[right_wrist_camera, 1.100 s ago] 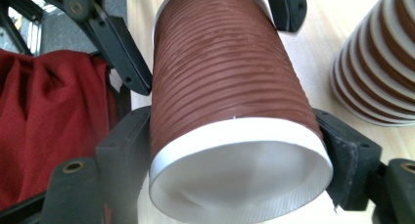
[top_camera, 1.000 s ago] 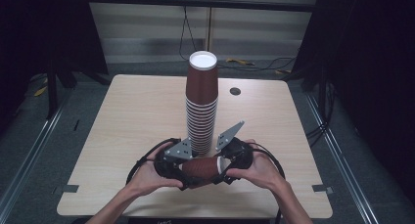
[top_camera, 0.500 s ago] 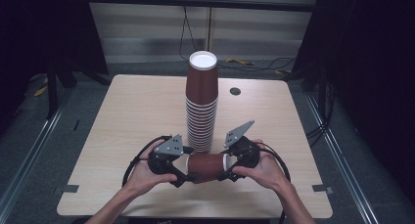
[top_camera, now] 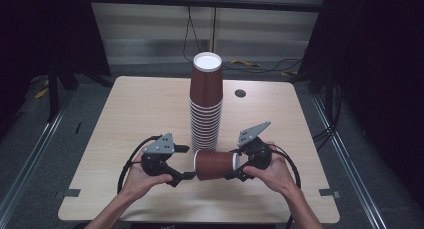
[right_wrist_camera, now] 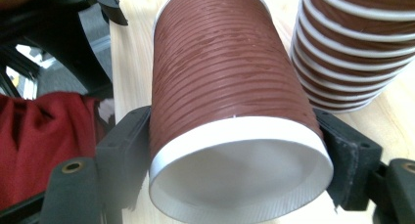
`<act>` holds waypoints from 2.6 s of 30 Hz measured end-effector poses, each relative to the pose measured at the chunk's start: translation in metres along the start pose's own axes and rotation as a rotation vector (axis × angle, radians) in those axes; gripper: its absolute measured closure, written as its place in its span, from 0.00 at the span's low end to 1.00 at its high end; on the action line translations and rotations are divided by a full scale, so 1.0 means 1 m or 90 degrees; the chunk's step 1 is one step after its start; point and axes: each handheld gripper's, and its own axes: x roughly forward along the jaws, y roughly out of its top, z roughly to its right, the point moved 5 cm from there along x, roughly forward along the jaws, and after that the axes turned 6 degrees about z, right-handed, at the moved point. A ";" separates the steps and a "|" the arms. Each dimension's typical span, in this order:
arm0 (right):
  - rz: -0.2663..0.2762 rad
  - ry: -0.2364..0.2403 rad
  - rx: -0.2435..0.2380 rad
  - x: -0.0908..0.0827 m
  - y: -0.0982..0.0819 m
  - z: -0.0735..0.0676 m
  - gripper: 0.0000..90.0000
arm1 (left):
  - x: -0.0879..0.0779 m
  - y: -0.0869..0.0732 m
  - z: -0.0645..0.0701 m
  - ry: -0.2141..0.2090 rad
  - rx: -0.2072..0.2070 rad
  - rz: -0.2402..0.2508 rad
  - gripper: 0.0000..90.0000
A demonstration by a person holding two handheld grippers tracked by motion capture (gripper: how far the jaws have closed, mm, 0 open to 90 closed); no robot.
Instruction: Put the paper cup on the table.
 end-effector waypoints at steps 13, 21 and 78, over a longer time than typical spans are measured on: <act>0.085 0.017 0.016 -0.010 0.001 0.005 0.26 | -0.003 0.001 -0.001 0.018 -0.004 0.049 0.17; 0.114 0.019 0.008 -0.010 0.001 0.003 0.26 | -0.003 -0.001 0.000 0.010 -0.009 0.066 0.18; 0.208 0.102 -0.026 -0.005 0.015 -0.013 0.26 | 0.002 0.003 0.007 -0.024 -0.015 0.129 0.04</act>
